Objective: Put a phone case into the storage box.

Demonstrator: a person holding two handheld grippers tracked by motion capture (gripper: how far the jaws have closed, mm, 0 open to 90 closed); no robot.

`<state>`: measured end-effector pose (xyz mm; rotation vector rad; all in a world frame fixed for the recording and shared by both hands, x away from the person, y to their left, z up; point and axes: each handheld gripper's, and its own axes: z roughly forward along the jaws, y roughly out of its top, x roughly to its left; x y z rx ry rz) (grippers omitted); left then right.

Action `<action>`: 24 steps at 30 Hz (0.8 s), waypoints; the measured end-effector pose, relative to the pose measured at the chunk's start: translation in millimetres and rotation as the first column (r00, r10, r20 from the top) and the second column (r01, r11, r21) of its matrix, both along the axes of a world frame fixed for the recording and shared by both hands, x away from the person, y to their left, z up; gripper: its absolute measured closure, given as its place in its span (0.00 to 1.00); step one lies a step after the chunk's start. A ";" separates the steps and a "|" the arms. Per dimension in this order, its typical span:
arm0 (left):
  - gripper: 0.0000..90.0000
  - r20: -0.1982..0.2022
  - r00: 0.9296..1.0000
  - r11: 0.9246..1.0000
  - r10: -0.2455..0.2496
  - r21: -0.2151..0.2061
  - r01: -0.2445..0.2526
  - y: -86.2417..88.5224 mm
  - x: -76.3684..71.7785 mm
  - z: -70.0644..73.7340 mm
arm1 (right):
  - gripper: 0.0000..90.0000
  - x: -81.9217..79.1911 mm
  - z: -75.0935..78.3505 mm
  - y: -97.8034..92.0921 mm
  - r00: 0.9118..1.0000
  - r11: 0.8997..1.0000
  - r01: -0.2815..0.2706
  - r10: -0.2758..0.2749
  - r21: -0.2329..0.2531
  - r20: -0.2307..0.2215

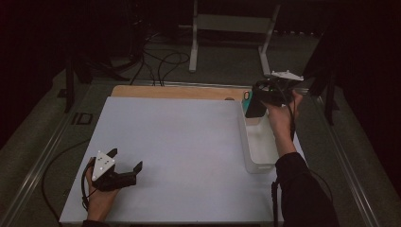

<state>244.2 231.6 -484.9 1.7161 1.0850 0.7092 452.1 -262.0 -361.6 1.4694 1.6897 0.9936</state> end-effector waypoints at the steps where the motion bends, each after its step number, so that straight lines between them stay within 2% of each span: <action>1: 0.00 -0.001 1.000 1.000 0.000 0.000 0.000 0.1 0.0 0.0 | 0.16 0.5 -1.5 0.0 1.000 1.000 -0.001 0.001 -0.004 -0.003; 15: 0.00 0.002 1.000 1.000 0.003 0.000 -0.003 0.2 -0.4 0.2 | 0.16 6.5 -17.9 -0.7 0.999 1.000 0.015 -0.015 0.000 -0.042; 24: 0.00 0.001 1.000 1.000 0.001 0.001 -0.001 0.3 -0.8 0.0 | 0.16 12.2 -35.1 0.9 0.996 0.999 0.029 -0.031 -0.015 -0.081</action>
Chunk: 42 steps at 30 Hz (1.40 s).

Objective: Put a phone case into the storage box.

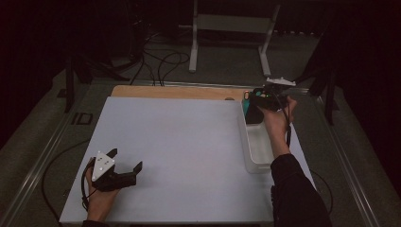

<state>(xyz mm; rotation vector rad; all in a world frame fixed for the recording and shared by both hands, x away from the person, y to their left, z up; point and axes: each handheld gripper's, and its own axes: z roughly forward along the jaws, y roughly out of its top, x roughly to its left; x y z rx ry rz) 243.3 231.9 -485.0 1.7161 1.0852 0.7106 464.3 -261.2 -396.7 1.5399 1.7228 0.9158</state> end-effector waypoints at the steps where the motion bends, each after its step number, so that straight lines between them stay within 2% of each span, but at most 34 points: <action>1: 0.00 0.000 1.000 1.000 0.000 0.000 0.000 0.0 0.0 0.0 | 0.16 0.0 0.0 0.0 1.000 1.000 0.000 0.000 0.000 0.000; 12: 0.00 -0.002 1.000 1.000 -0.003 -0.003 0.003 -0.3 0.1 -0.1 | 0.15 10.0 -19.3 10.5 0.999 0.999 -0.003 0.000 -0.051 -0.047; 20: 0.00 -0.003 1.000 1.000 -0.005 -0.006 0.005 -0.3 0.1 -0.1 | 0.14 16.7 -24.3 15.8 0.999 0.998 0.001 -0.005 -0.067 -0.047; 24: 0.00 -0.004 1.000 1.000 -0.006 -0.007 0.006 -0.6 0.1 -0.2 | 0.14 19.8 -25.2 16.2 0.999 0.998 -0.004 0.001 -0.057 -0.055; 26: 0.00 -0.004 1.000 1.000 -0.007 -0.008 0.007 -0.6 0.1 -0.2 | 0.09 22.1 -25.6 14.1 0.998 1.000 0.000 -0.001 -0.018 -0.065; 28: 0.00 -0.005 1.000 1.000 -0.007 -0.009 0.007 -0.5 0.1 -0.1 | 0.08 23.9 -26.5 11.6 0.997 1.000 0.004 -0.002 0.020 -0.075; 42: 0.00 -0.006 1.000 1.000 -0.010 -0.007 0.009 -0.8 0.4 -0.3 | 0.08 19.8 -22.4 7.2 0.999 1.000 0.010 -0.010 0.025 -0.035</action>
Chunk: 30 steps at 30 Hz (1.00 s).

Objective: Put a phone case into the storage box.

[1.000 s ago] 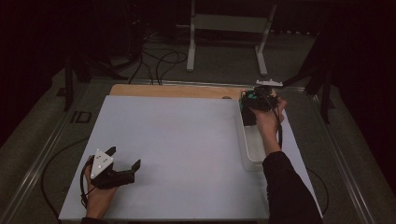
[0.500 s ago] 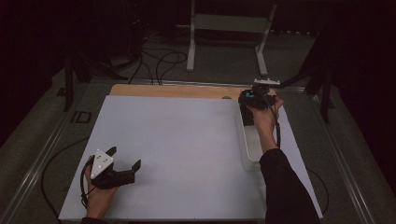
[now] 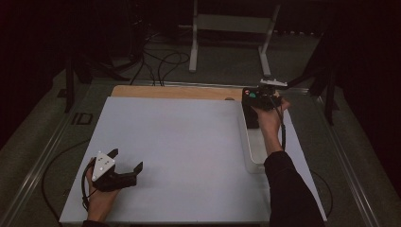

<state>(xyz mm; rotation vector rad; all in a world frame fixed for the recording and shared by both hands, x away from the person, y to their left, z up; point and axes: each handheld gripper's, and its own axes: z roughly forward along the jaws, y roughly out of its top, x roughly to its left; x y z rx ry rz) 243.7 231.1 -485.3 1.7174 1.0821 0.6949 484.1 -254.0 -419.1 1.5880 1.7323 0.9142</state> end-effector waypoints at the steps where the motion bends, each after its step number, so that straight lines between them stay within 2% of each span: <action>1: 0.00 0.000 1.000 1.000 0.000 0.000 0.000 0.1 0.0 0.0 | 0.08 -0.9 0.3 -0.6 1.000 1.000 -0.002 0.002 0.004 -0.001; 8: 0.00 0.001 1.000 1.000 0.002 -0.001 -0.002 0.0 0.1 0.2 | 0.08 -11.0 5.6 -3.7 0.999 0.999 -0.042 0.042 0.013 0.011; 12: 0.00 0.000 1.000 1.000 0.002 0.000 -0.002 -0.1 0.1 0.2 | 0.08 -21.0 11.2 -2.5 0.995 0.995 -0.097 0.096 0.015 0.025; 15: 0.00 0.001 1.000 1.000 0.002 -0.002 -0.002 -0.1 -0.1 0.6 | 0.08 -30.1 13.3 -0.8 0.988 0.988 -0.151 0.150 0.024 0.025; 21: 0.00 -0.001 1.000 1.000 -0.002 -0.004 0.002 0.2 0.0 1.0 | 0.08 -54.4 13.3 0.1 0.970 0.970 -0.239 0.237 0.038 0.047; 25: 0.00 0.003 1.000 1.000 -0.004 -0.005 0.004 -0.6 -0.4 2.2 | 0.08 -76.0 14.9 1.8 0.956 0.956 -0.288 0.282 0.064 0.084; 28: 0.00 0.004 1.000 1.000 -0.005 -0.008 0.005 -1.0 -0.8 3.4 | 0.08 -93.7 17.2 3.2 0.940 0.940 -0.331 0.321 0.079 0.115; 30: 0.00 0.004 1.000 1.000 -0.007 -0.008 0.007 -1.1 -0.8 4.0 | 0.08 -105.5 17.6 5.2 0.928 0.930 -0.360 0.349 0.071 0.128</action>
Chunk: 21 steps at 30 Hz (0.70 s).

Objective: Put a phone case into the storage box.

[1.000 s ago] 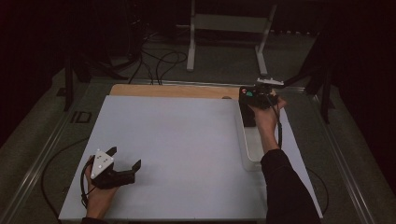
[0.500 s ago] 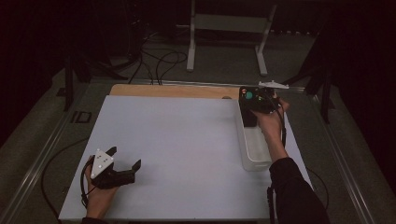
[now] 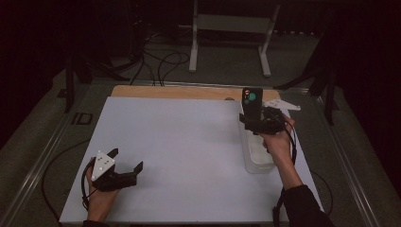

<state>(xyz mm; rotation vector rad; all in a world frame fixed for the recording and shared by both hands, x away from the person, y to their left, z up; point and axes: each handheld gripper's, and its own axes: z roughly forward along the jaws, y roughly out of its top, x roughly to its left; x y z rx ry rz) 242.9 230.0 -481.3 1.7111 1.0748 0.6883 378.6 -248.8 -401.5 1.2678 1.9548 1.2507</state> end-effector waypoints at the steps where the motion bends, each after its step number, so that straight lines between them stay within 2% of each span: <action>1: 0.00 0.000 1.000 1.000 -0.002 0.001 0.002 0.0 -0.1 0.4 | 0.08 -5.8 -0.1 0.9 1.000 1.000 -0.013 0.013 -0.001 0.009; 7: 0.00 -0.001 1.000 1.000 -0.014 -0.016 0.014 0.6 -0.8 3.4 | 0.08 -37.6 -5.8 0.9 0.997 0.998 -0.066 0.065 0.008 0.049; 8: 0.00 -0.001 1.000 1.000 -0.014 -0.016 0.014 0.6 -0.8 3.4 | 0.08 -37.6 -5.8 0.9 0.997 0.998 -0.066 0.065 0.008 0.049; 13: 0.00 0.007 1.000 0.999 -0.025 -0.025 0.025 0.9 -2.5 8.3 | 0.08 -61.7 -14.6 -4.9 0.994 0.995 -0.087 0.084 0.049 0.066; 18: 0.00 0.007 0.999 0.999 -0.038 -0.019 0.038 -0.1 -3.7 11.0 | 0.08 -79.9 -25.7 -8.3 0.992 0.995 -0.098 0.095 0.032 0.081; 21: 0.00 0.008 0.999 0.999 -0.045 -0.017 0.045 -0.3 -4.3 12.3 | 0.08 -90.6 -33.0 -12.5 0.991 0.993 -0.103 0.098 0.060 0.091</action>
